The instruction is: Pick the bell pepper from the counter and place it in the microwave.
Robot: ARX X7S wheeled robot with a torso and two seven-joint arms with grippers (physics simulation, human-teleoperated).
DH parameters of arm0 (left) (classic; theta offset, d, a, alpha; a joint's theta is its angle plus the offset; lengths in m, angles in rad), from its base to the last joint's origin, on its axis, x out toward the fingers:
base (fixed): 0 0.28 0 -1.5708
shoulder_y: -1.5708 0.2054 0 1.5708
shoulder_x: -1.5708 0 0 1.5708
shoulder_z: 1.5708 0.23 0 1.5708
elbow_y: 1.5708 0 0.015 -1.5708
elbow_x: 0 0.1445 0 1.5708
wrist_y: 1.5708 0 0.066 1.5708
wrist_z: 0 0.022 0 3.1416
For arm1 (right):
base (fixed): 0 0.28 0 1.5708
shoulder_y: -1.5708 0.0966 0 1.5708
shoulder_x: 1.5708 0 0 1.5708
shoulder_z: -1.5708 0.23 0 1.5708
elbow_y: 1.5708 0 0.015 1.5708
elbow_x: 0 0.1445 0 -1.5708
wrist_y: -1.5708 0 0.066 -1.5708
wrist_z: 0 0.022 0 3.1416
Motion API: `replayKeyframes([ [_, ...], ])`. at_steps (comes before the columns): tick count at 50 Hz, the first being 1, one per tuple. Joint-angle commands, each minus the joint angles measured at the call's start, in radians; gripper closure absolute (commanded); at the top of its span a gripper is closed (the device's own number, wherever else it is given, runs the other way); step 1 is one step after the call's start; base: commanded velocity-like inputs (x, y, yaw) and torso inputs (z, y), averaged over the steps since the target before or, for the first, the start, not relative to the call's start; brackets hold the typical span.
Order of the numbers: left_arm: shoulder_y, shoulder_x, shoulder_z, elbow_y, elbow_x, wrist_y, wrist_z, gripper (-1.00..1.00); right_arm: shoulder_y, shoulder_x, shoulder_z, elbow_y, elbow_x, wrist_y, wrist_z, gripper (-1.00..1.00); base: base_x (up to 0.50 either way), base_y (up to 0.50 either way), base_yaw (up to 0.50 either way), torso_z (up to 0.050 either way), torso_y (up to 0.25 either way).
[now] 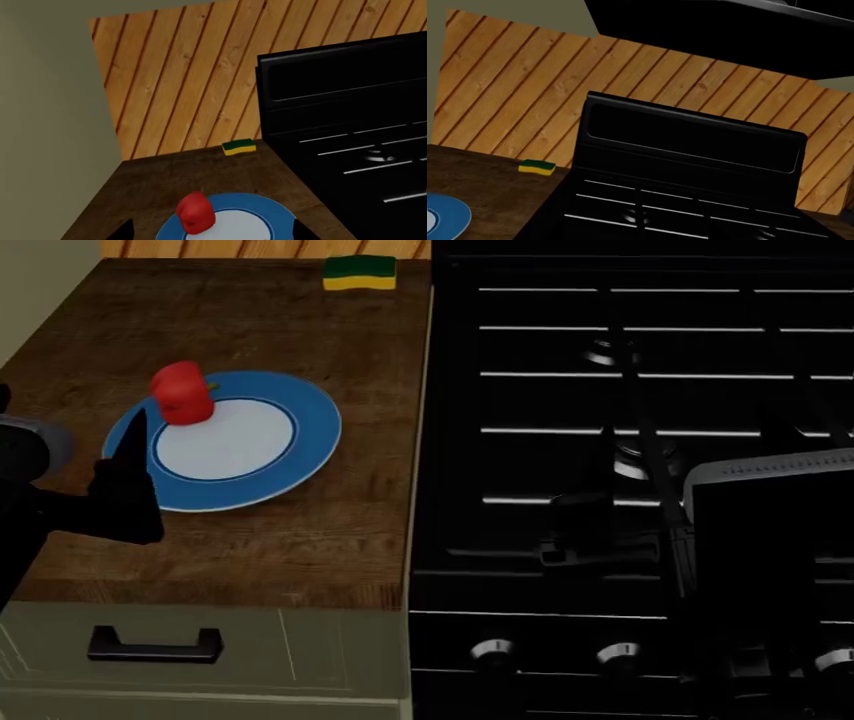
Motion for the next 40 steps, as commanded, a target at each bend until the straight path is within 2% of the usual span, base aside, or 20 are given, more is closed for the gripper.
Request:
replayKeyframes([
  [1, 0.006, 0.002, -0.005, -0.02, -0.021, 0.016, 0.038, -1.0, -0.004, -0.006, 0.015, 0.004, -0.005, 0.0, -0.009, -1.0, 0.35, 0.0, 0.0, 0.0, 0.0],
  [40, 0.007, -0.005, -0.003, -0.023, -0.04, 0.02, 0.028, -1.0, 0.008, 0.005, 0.004, -0.006, 0.005, 0.016, 0.001, -1.0, 0.35, 0.0, 0.0, 0.0, 0.0],
])
